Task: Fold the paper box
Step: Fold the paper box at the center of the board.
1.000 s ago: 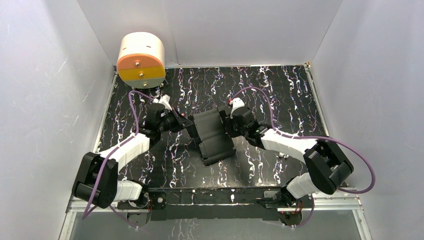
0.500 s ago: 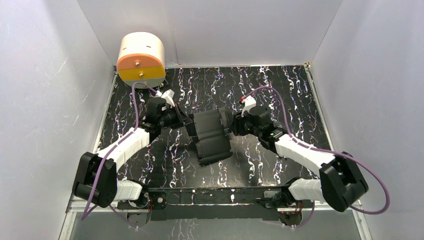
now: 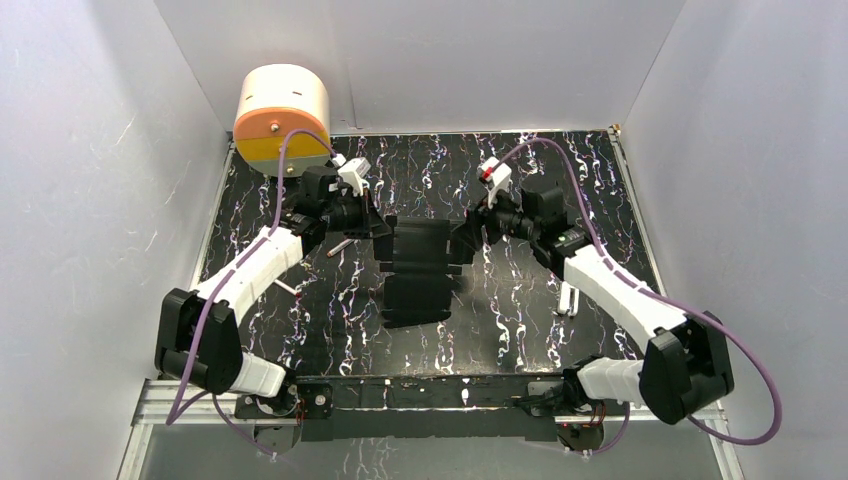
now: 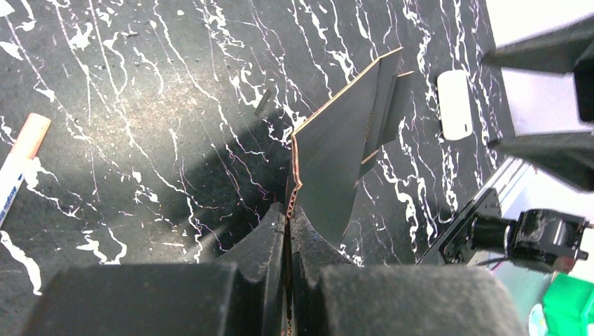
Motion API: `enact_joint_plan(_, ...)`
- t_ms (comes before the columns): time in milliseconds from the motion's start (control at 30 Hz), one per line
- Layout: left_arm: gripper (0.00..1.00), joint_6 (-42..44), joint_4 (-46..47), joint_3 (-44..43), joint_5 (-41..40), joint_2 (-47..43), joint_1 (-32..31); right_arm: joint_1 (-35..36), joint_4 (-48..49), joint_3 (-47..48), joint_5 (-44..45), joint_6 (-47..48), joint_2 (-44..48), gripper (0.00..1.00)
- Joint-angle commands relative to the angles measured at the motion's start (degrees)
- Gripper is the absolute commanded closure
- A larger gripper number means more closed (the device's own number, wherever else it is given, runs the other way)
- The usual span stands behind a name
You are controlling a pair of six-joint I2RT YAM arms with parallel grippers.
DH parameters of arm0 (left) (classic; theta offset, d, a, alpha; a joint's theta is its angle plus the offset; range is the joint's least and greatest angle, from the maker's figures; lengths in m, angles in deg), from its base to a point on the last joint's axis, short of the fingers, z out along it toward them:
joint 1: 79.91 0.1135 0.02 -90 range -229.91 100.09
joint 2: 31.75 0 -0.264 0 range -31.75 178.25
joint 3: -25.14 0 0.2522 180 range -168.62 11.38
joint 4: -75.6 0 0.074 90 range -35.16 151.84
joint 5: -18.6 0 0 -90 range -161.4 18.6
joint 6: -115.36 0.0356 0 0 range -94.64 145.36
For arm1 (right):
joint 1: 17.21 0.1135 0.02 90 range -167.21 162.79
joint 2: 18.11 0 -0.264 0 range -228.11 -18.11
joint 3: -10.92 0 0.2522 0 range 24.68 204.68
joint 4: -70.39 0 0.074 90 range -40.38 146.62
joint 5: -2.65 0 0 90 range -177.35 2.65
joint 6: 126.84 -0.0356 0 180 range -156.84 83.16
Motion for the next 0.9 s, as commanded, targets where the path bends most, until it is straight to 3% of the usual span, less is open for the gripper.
enact_joint_plan(0, 1.00, 6.28, -4.21, -3.78, 5.54, 0.66, -0.32, -1.09, -1.41, 7.65, -9.64, 6.92, -4.75, 0.31)
enact_joint_plan(367, 1.00, 9.96, -5.81, -5.16, 11.01, 1.76, -0.32, -1.62, -5.42, 17.55, -24.49, 11.72, -17.80, 0.34)
enact_joint_plan(600, 1.00, 10.83, -4.87, -4.43, 14.30, 1.06, -0.33, -1.61, -6.90, 19.41, -27.20, 12.79, -22.26, 0.36)
enact_joint_plan(733, 1.00, 10.83, -4.58, -4.00, 15.04, 0.78, -0.32, -1.60, -8.78, 20.76, -28.18, 13.53, -24.24, 0.41)
enact_joint_plan(867, 1.00, 10.82, -4.49, -3.83, 15.12, 0.77, -0.34, -1.64, -9.26, 21.37, -30.45, 13.68, -25.21, 0.54)
